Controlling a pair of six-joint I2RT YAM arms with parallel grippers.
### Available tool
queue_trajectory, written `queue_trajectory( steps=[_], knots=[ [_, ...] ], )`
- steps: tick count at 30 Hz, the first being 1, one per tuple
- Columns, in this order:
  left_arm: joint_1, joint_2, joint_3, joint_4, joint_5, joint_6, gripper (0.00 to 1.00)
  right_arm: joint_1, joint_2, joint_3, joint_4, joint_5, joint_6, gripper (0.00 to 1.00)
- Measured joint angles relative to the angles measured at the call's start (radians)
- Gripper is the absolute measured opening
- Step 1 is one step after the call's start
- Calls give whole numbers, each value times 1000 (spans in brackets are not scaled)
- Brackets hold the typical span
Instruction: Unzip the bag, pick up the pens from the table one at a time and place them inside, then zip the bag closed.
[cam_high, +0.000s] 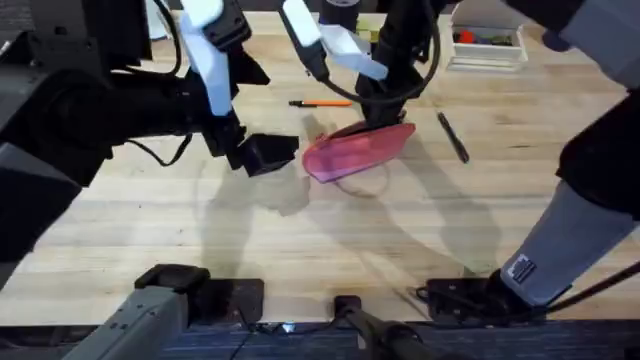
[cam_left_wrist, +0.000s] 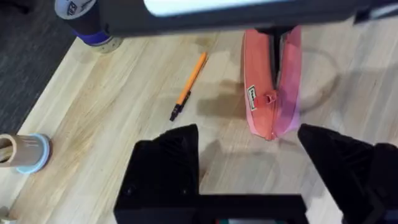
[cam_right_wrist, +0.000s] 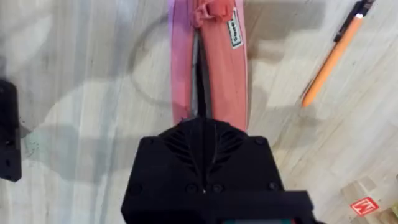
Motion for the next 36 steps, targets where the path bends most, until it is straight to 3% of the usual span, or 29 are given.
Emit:
queue_trajectory(
  steps=[19,31,33,36],
  knots=[
    [0,0,0,0,0,0,994,0,0,-207,209,-18,-3,30],
    [0,0,0,0,0,0,993,0,0,-228,224,-22,-3,49],
    [0,0,0,0,0,0,993,0,0,-228,225,-22,-2,181],
    [0,0,0,0,0,0,993,0,0,-228,232,-22,-3,611]
  ],
)
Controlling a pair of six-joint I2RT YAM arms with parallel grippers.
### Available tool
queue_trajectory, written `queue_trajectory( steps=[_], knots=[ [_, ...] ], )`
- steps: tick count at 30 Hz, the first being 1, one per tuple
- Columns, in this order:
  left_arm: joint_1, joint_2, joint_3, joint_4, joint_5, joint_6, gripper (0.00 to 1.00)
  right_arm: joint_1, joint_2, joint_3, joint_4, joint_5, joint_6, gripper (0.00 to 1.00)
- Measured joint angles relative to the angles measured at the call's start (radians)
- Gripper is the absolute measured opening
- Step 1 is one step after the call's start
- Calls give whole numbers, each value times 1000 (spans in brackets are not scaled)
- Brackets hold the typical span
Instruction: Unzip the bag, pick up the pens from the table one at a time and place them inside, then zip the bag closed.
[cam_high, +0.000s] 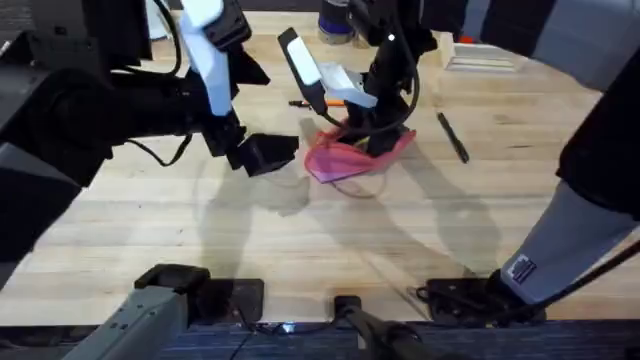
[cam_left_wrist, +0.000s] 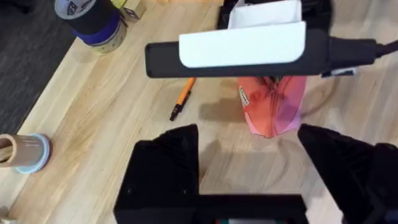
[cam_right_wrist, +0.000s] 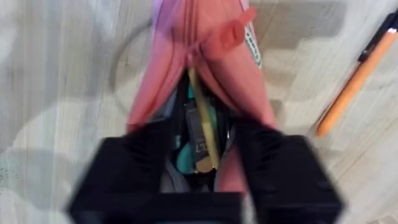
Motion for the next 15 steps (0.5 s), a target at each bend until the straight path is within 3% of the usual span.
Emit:
queue_trajectory(
  steps=[2,4,15],
  knots=[
    [0,0,0,0,0,0,993,0,0,-1,2,0,0,905],
    [0,0,0,0,0,0,993,-5,0,-4,3,0,-3,994],
    [0,0,0,0,0,0,994,-9,0,-5,4,-4,-3,996]
  ],
)
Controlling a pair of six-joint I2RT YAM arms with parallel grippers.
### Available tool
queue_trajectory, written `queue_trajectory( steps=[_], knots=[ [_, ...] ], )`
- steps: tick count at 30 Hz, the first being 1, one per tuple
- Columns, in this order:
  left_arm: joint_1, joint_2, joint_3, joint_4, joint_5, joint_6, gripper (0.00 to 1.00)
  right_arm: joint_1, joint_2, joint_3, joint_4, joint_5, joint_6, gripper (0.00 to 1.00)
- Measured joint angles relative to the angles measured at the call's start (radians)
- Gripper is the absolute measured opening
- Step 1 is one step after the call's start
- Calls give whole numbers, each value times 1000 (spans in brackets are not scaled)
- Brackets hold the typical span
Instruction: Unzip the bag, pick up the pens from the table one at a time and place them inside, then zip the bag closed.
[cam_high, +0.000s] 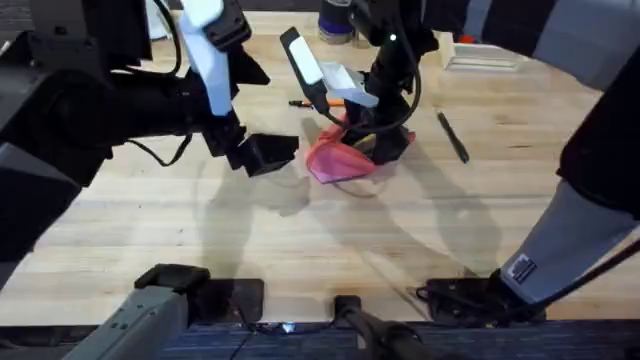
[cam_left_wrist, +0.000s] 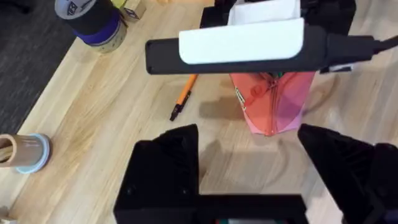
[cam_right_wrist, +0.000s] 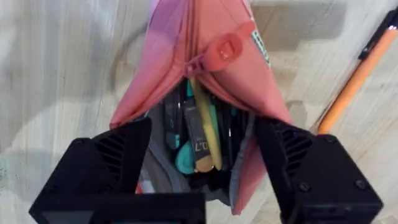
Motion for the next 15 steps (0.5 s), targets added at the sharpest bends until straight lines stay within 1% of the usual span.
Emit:
queue_trajectory(
  steps=[7,15],
  knots=[
    [0,0,0,0,0,0,994,0,-17,-4,-8,1,0,996],
    [0,0,0,0,0,0,994,-13,-153,-5,-39,4,0,996]
  ],
)
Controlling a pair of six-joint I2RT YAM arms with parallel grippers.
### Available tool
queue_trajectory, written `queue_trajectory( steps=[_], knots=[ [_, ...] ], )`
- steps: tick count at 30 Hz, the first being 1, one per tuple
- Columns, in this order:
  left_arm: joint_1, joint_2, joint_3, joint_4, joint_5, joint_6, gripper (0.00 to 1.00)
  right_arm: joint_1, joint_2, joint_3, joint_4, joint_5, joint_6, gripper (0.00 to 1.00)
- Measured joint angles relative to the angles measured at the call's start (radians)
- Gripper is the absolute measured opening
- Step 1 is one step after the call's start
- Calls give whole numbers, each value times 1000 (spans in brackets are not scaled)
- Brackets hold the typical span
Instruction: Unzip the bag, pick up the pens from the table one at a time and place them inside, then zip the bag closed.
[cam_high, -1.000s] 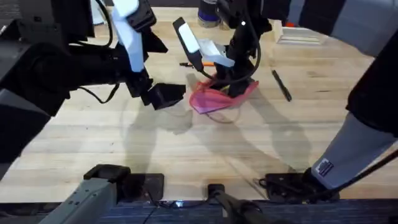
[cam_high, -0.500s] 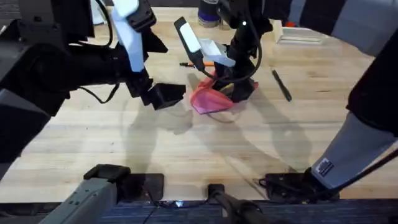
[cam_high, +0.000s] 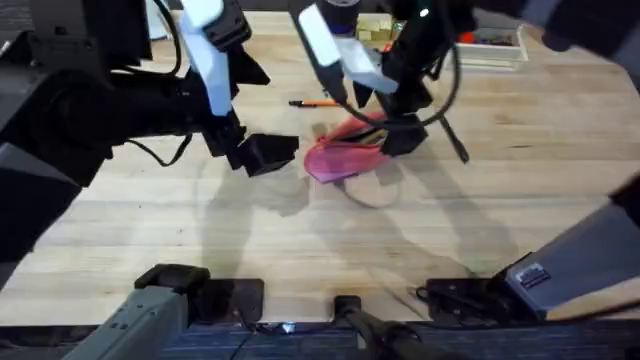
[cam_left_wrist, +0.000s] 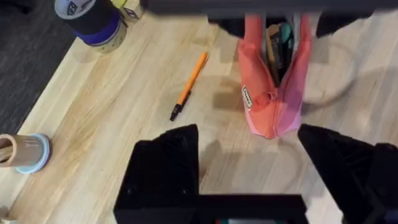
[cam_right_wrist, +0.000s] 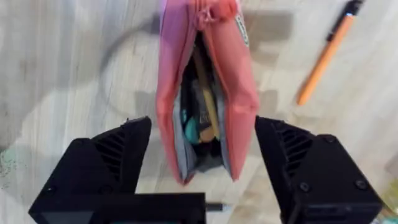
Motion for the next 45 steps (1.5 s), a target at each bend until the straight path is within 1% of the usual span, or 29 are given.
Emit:
queue_trajectory(
  steps=[6,10,15,19,23,33,36,40,45],
  knots=[
    [0,0,0,0,0,0,993,-35,-104,0,-12,0,0,996],
    [0,0,0,0,-1,0,993,-88,-179,0,-21,1,0,996],
    [0,0,0,0,-5,0,993,-92,-221,0,-52,1,0,996],
    [0,0,0,0,-8,0,994,-92,-252,0,-60,21,53,996],
    [0,0,0,0,-10,0,994,-103,-269,0,-48,53,177,996],
    [0,0,0,0,-11,0,994,-186,-270,0,-39,112,677,995],
    [0,0,0,0,-11,0,994,-216,-269,0,-39,136,803,996],
    [0,0,0,0,-11,0,994,-255,-270,0,-39,161,927,996],
    [0,0,0,0,-11,0,994,-296,-270,0,-37,181,995,996]
  ],
)
